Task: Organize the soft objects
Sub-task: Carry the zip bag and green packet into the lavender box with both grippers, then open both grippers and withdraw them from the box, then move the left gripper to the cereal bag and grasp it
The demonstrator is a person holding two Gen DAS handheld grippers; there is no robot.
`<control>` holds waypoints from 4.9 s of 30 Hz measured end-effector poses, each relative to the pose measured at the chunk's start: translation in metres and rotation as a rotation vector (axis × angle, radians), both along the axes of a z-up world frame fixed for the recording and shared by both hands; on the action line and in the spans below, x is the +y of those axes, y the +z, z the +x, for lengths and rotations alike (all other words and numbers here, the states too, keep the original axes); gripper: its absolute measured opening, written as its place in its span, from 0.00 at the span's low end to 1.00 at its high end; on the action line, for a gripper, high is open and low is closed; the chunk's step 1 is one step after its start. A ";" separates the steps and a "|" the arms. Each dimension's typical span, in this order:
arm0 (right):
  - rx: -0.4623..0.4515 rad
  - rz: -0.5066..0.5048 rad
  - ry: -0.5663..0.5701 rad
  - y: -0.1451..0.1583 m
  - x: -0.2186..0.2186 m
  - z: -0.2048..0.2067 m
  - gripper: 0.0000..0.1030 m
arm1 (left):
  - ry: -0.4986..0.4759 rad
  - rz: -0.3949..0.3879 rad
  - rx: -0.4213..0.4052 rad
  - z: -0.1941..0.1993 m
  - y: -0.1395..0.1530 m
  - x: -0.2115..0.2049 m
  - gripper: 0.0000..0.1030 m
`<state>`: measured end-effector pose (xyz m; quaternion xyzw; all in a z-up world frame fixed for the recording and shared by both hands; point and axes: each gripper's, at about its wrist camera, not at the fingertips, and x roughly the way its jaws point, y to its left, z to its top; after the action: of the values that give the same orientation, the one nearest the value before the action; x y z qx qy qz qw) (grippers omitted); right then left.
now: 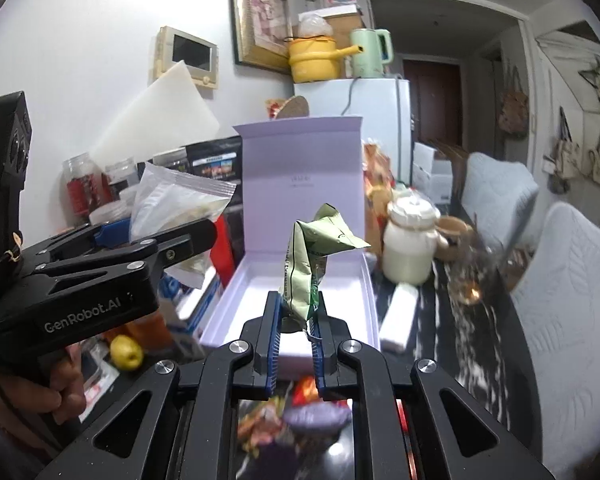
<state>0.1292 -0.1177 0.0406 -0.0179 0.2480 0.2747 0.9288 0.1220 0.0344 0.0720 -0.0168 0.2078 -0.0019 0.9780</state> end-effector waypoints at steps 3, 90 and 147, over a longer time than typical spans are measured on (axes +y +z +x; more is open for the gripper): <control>-0.007 0.006 0.009 0.003 0.006 0.022 0.13 | 0.021 0.010 -0.015 0.016 0.005 0.004 0.64; -0.029 -0.076 -0.078 0.058 0.015 0.066 0.52 | 0.224 0.107 0.040 0.033 0.045 0.014 0.89; 0.138 -0.119 -0.241 -0.055 -0.040 -0.119 0.89 | 0.004 0.035 0.219 -0.113 -0.087 -0.026 1.00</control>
<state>0.0098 -0.1580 -0.0140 -0.0242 0.3276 0.1463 0.9331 0.0087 0.0086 -0.0147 -0.0005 0.3135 0.0056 0.9496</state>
